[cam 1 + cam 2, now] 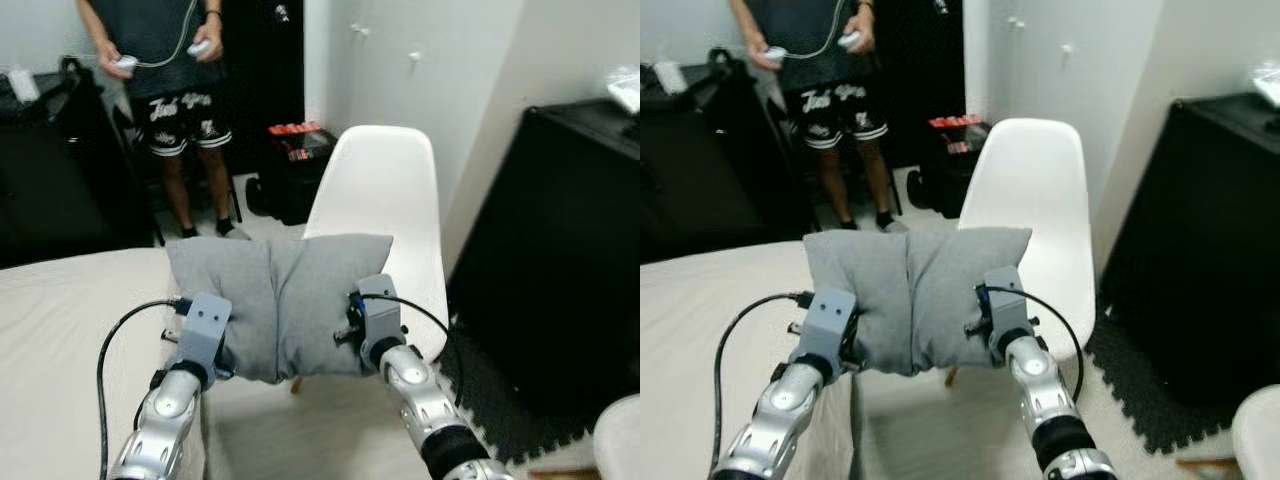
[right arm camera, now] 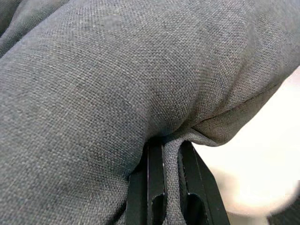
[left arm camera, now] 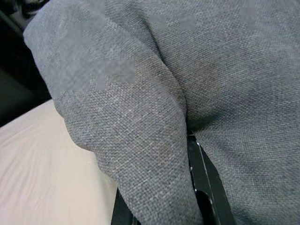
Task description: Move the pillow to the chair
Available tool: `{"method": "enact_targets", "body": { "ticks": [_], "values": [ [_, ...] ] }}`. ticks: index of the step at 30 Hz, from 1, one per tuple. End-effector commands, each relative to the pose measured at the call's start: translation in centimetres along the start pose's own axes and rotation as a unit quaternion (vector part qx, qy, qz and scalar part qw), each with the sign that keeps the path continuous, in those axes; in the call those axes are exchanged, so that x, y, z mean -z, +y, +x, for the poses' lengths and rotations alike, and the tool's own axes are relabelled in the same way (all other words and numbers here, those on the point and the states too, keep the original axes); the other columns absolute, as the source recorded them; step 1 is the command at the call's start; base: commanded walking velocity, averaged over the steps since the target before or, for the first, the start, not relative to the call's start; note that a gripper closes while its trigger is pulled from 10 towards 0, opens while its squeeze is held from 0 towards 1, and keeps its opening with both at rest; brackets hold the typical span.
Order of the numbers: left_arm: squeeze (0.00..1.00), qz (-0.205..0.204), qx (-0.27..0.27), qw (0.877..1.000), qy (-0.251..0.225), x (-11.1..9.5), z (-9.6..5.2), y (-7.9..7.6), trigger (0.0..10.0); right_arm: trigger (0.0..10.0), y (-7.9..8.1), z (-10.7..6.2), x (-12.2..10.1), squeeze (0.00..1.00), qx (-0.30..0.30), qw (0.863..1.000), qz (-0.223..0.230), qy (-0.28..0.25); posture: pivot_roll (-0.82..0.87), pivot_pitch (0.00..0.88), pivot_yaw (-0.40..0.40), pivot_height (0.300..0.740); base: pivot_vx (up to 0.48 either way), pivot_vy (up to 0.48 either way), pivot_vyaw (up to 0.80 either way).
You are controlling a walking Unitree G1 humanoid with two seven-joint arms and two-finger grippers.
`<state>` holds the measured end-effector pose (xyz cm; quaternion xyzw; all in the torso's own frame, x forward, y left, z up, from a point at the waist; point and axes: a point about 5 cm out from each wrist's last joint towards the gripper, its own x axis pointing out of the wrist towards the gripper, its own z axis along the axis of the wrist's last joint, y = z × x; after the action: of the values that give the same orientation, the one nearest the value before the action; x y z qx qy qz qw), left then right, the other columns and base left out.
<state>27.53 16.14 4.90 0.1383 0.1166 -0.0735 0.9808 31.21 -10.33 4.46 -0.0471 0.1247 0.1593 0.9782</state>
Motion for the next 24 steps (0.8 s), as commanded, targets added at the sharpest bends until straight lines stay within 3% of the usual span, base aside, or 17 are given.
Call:
{"method": "enact_targets", "body": {
  "ticks": [1,10,24],
  "values": [
    [0.00,0.018,0.026,0.999,-0.032,-1.55,0.34,-0.75,10.0,10.0,1.60,0.41,-0.79,0.00,-0.026,0.999,0.002,-0.021,0.12,0.000,0.068,0.732,0.000,0.000,-0.80],
    [0.00,0.031,0.032,0.999,-0.028,-1.46,0.18,-0.24,10.0,10.0,1.98,0.55,-0.87,0.00,-0.017,1.000,0.011,-0.023,0.13,0.000,0.092,0.732,0.000,0.000,-0.80],
    [0.00,0.023,0.019,0.999,-0.020,-0.91,-0.28,-0.15,10.0,10.0,1.78,0.65,-0.63,0.00,-0.020,1.000,0.004,-0.011,0.14,0.000,0.060,0.732,0.000,0.000,-0.80]
  ]
}}
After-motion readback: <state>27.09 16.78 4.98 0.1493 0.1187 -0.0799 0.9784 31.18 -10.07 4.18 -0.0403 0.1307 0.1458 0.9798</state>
